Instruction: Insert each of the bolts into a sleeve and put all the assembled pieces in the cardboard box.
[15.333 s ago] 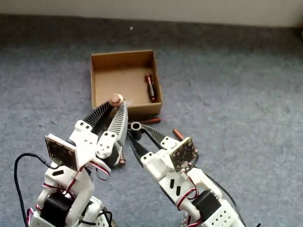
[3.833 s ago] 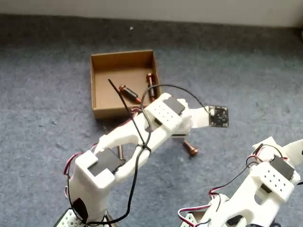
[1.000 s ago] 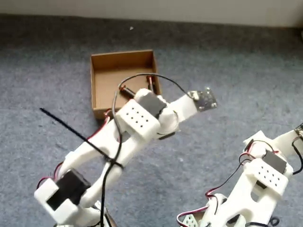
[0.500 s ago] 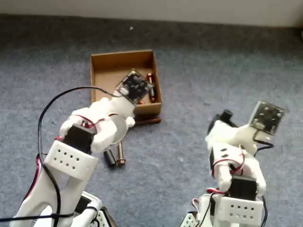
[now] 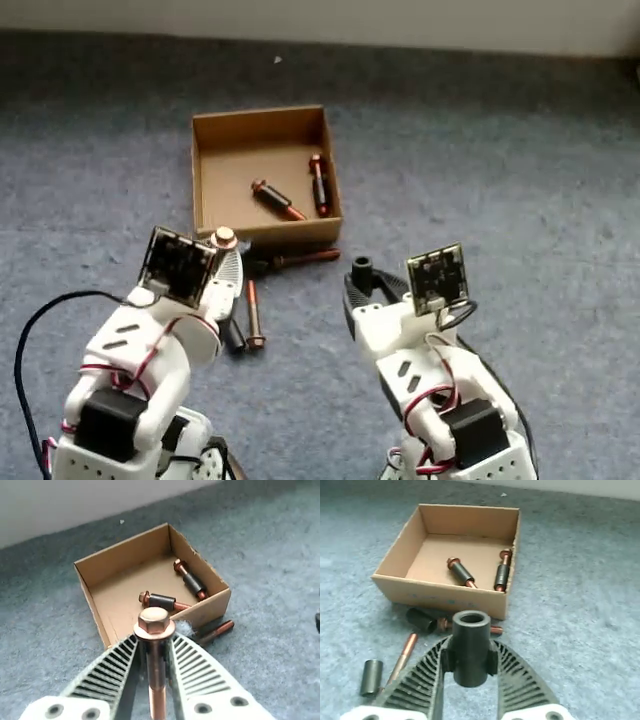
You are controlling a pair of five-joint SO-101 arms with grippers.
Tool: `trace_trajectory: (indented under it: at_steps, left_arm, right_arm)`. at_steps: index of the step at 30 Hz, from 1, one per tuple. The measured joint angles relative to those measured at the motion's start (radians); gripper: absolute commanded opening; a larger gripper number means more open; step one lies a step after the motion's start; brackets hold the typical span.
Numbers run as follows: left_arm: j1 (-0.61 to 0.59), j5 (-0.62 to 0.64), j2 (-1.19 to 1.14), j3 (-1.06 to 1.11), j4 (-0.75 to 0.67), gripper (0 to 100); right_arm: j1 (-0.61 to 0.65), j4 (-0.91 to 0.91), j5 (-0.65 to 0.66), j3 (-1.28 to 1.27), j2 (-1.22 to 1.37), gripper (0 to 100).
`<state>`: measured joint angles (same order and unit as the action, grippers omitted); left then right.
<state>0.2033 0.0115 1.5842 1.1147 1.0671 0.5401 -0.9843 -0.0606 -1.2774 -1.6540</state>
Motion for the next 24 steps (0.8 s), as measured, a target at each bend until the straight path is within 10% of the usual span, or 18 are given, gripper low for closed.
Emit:
trace_trajectory:
  at_steps: [24]
  left_arm:
    - [0.031, 0.218, 0.224, 0.149, -0.368, 1]
  right_arm:
    - [0.242, 0.677, 0.000, -0.399, 0.000, 0.5]
